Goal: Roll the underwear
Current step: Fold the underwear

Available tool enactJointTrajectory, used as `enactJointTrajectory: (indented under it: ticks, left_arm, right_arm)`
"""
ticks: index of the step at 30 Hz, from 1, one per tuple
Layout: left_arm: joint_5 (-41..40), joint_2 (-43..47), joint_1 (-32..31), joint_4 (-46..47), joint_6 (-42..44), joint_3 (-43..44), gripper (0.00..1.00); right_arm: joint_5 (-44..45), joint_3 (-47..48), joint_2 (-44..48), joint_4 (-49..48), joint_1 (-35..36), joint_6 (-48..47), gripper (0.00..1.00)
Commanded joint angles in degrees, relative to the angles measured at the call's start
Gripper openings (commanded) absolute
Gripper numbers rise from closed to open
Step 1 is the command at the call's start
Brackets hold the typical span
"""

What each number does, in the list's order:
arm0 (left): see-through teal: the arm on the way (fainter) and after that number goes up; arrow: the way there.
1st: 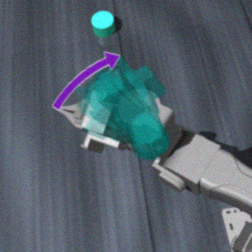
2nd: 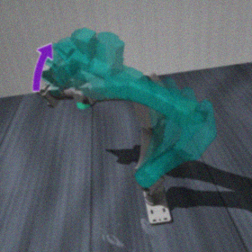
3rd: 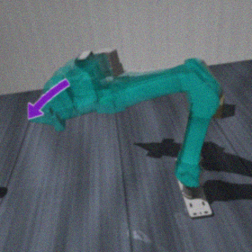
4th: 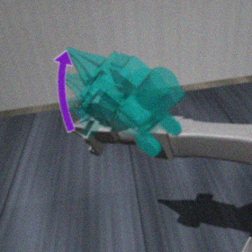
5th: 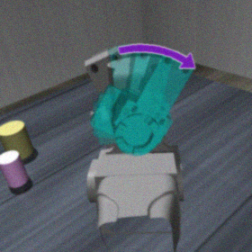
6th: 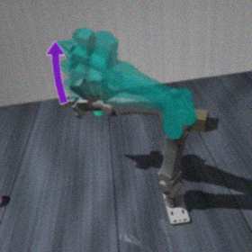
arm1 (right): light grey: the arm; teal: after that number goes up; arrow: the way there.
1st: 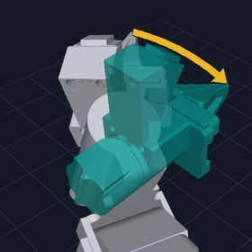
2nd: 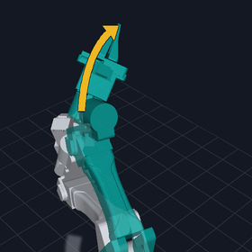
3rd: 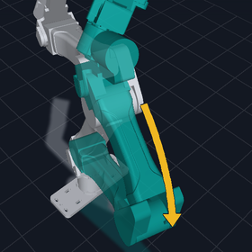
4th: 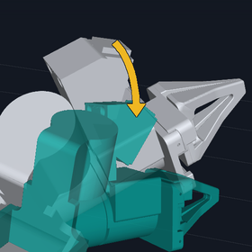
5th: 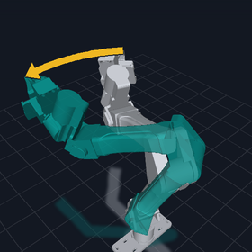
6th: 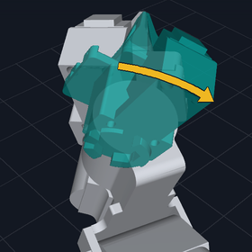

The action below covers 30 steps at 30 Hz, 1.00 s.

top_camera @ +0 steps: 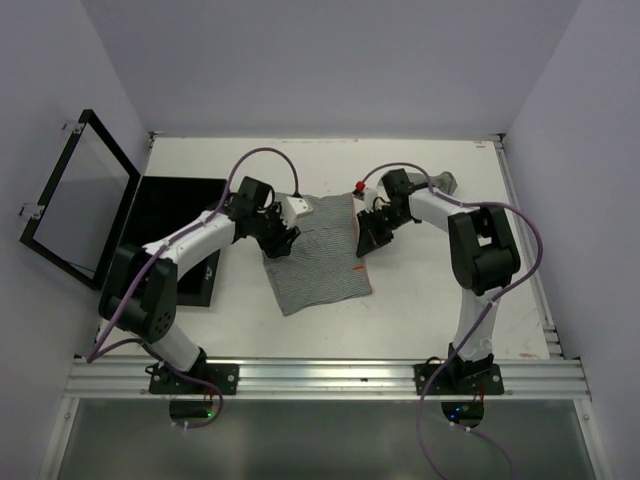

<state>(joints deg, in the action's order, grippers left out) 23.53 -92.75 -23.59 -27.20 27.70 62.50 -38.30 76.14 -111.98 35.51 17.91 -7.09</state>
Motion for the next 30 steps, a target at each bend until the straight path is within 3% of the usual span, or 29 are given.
enactJointTrajectory:
  ticks: [1, 6, 10, 14, 18, 20, 24, 28, 30]
  left_arm:
    - [0.9, 1.2, 0.5, 2.1, 2.4, -3.9, 0.55]
    - [0.4, 1.3, 0.4, 4.4, 0.1, -7.0, 0.54]
    - [-1.0, -6.3, 0.1, 6.1, -3.2, -4.1, 0.52]
    - [0.1, -13.1, 0.2, 7.3, -5.4, 0.9, 0.51]
    - [1.3, -15.6, 0.2, 7.6, -6.8, 5.3, 0.51]
    - [2.9, -11.7, 0.3, 7.9, -4.6, 4.5, 0.51]
    - [5.7, 4.4, 1.1, 10.5, 1.7, -4.7, 0.53]
    - [8.9, 15.5, 1.8, 6.9, 11.4, -11.1, 0.56]
    - [10.1, 17.9, 1.7, 5.2, 17.0, -14.5, 0.56]
  right_arm:
    - [1.6, -0.3, -1.7, -0.8, 0.6, -0.8, 0.11]
    - [3.4, -5.0, -1.2, 0.1, 1.2, -1.2, 0.09]
    - [8.6, -10.3, 0.8, 0.3, 1.2, -0.1, 0.06]
    - [8.3, -13.4, 3.3, 1.7, 1.2, -0.1, 0.05]
    - [6.8, -11.3, 8.3, 2.1, 0.3, -3.3, 0.13]
    - [3.2, -10.1, 11.6, 3.1, -0.7, -9.1, 0.17]
    - [0.5, -12.5, 21.2, 5.3, -1.7, -23.5, 0.41]
    - [0.8, -18.9, 31.5, 5.4, 1.0, -35.0, 0.47]
    - [2.1, -22.9, 36.6, 4.2, 5.9, -38.3, 0.47]
